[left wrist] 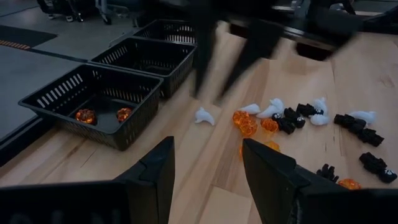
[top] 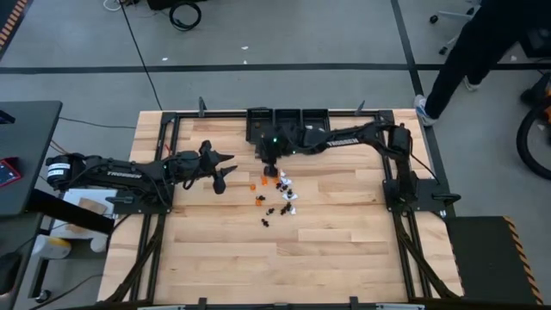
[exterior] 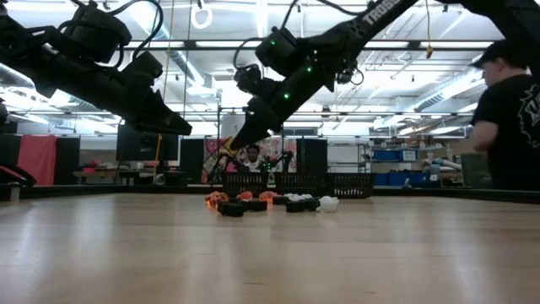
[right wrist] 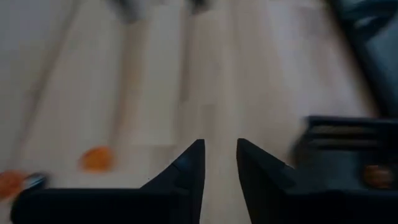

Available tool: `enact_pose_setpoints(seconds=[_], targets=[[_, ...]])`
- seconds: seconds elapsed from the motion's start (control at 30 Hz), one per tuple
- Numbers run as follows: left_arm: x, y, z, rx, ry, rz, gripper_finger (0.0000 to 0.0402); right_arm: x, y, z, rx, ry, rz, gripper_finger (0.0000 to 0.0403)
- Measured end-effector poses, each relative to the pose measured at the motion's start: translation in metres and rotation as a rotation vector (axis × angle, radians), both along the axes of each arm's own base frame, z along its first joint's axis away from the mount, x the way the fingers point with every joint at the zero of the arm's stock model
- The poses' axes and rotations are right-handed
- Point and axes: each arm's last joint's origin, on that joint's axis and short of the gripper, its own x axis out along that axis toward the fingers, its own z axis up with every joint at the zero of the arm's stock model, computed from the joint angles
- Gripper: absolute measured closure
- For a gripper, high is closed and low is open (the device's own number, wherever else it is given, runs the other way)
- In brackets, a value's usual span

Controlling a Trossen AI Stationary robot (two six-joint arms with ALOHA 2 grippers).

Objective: Sort game pieces by color
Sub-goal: Put the two orange game pieces into the left black basket

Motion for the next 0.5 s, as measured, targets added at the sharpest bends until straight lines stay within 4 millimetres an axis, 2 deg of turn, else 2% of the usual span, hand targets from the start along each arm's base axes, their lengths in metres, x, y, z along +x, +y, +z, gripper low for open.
enact_pose_setpoints(seconds=[0.2,0.5], targets=[[0.000,0.000,0.000,-0.004,-0.002,0.001,0.0234,-0.003,0.019,-0.008,0.084,0.090,0.091,0.0272],[0.000,0.000,0.000,-0.005,0.001,0.002,0.0234,-0.014,0.037,-0.042,0.118,0.008,0.082,0.0189]])
